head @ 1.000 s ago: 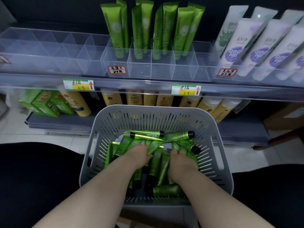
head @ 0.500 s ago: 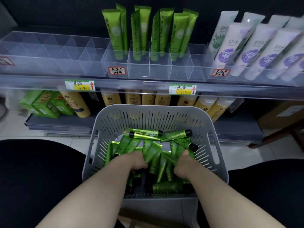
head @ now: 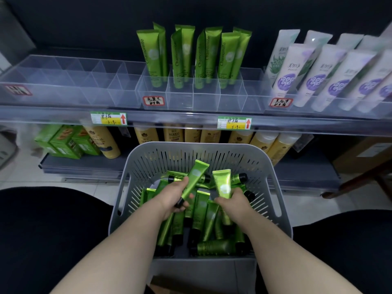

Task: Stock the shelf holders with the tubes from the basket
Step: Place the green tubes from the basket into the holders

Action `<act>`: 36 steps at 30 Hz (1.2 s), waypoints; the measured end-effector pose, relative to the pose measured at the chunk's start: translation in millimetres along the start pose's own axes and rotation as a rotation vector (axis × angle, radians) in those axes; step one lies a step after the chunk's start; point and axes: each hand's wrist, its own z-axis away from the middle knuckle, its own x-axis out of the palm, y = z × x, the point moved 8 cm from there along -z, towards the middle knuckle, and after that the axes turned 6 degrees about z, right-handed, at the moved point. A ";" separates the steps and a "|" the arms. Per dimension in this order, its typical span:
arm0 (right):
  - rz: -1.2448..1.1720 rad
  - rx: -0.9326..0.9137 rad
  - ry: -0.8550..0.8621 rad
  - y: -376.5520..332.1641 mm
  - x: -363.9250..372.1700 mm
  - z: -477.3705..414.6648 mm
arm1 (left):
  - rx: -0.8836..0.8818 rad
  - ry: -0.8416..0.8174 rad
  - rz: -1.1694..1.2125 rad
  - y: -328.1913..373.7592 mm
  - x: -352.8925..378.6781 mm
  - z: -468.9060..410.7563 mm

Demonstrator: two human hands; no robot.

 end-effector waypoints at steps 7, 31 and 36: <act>-0.142 -0.118 0.009 -16.8 -7.1 7.1 | 0.093 -0.163 0.149 10.6 13.8 7.4; 0.433 -0.324 0.151 -32.0 -9.8 3.6 | 0.426 0.239 -0.792 39.8 3.9 20.8; 0.416 -0.330 0.197 -39.0 -20.1 2.1 | 0.535 0.309 -0.946 59.9 5.3 28.7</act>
